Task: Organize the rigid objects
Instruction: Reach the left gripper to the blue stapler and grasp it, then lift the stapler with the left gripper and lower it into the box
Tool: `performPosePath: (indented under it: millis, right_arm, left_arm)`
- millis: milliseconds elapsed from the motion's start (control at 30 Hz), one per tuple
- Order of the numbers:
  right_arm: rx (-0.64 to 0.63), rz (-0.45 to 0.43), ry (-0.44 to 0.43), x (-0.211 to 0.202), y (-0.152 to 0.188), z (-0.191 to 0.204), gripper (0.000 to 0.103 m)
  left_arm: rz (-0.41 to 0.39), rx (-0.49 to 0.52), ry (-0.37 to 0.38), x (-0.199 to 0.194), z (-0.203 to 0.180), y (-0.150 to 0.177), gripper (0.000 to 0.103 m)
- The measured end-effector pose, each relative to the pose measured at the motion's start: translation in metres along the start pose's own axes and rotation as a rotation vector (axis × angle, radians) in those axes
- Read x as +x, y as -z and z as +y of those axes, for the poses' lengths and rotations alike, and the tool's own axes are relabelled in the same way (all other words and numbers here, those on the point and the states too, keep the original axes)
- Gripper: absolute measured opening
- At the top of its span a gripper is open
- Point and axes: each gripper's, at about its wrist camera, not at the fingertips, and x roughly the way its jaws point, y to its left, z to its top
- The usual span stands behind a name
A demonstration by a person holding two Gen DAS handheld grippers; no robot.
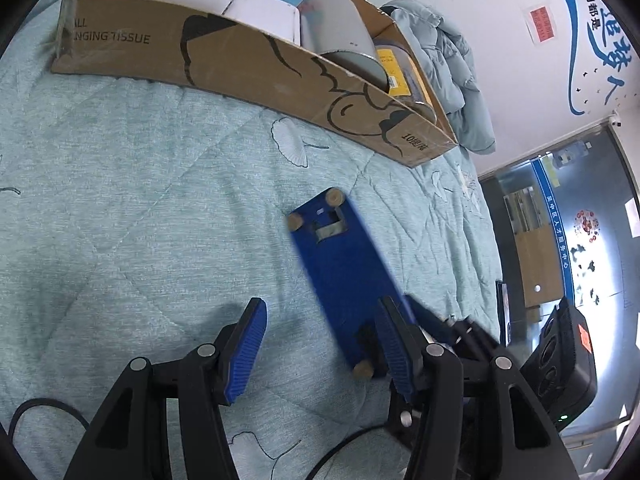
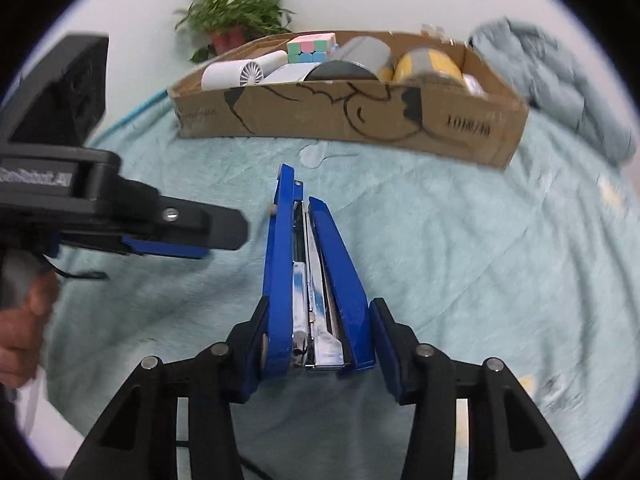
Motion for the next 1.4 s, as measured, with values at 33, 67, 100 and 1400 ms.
performPosePath:
  millis: [33, 67, 100, 1400]
  right_arm:
    - [-0.031, -0.007, 0.042, 0.000, -0.001, 0.001, 0.046]
    - [-0.056, -0.011, 0.078, 0.004, -0.003, 0.000, 0.046]
    - [-0.099, -0.018, 0.141, 0.004, -0.004, 0.002, 0.046]
    - [0.279, 0.058, -0.330, 0.000, -0.006, -0.015, 0.054]
  left_arm:
    - [-0.004, 0.002, -0.002, 0.000, 0.000, 0.000, 0.054]
    - [-0.010, 0.002, -0.002, -0.002, 0.000, 0.000, 0.054]
    - [-0.017, 0.001, 0.001, -0.004, 0.001, 0.000, 0.054]
    - [0.079, 0.072, 0.078, 0.045, -0.019, 0.003, 0.067]
